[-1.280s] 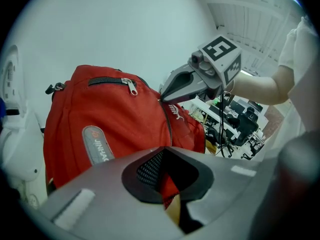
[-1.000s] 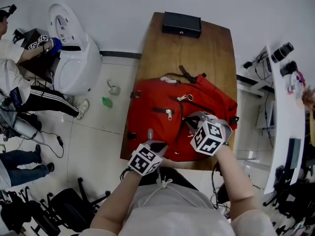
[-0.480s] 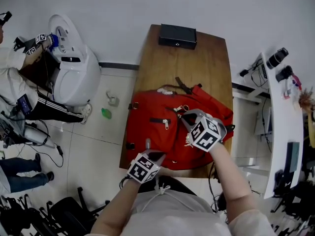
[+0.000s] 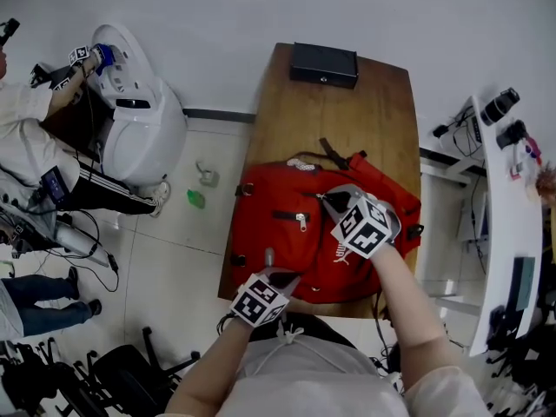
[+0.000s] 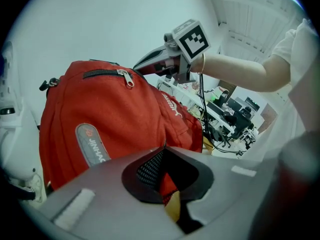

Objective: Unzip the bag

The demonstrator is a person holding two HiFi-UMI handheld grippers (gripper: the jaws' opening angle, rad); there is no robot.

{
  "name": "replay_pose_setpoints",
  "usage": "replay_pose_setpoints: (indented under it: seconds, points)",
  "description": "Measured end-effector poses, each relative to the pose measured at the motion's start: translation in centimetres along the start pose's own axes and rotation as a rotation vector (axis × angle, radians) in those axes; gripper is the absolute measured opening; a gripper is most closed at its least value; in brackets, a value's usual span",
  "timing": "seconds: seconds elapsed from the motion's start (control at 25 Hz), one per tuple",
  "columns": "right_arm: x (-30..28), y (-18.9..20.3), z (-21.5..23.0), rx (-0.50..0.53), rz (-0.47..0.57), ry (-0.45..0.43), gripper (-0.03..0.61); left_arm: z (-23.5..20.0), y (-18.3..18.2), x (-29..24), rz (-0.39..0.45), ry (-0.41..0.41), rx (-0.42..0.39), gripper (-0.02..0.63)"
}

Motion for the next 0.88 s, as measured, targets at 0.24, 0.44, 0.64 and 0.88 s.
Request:
replay_pose_setpoints:
  seconds: [0.24,0.44,0.64,0.88]
  points:
    - [1.9,-0.2,-0.3,0.006,0.072,0.076,0.060,0.1,0.3,0.3,0.016,0.013,-0.012,0.006]
    - [5.1,-0.1,-1.6,-0.045,0.168,0.163,0.009,-0.3,-0.1,1.0,0.038,-0.011,0.011,0.006]
    - [9.4,2.5,-4.5,-0.231,0.338,0.160,0.008,0.7,-2.2,4.8,0.212,-0.109,0.019,0.006]
    - [13.5,4.7,-9.7,-0.332,0.455,0.209,0.008,3.6,-4.8,10.7,0.467,-0.201,-0.041,0.006]
Point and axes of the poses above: the fingertips, and each gripper's own axes: x backward along the fingers, z to its right, y out of its underside, the point moved 7 cm from there along x, backward along the fingers, and after that the axes turned 8 degrees about -y, right-handed, at the moved point
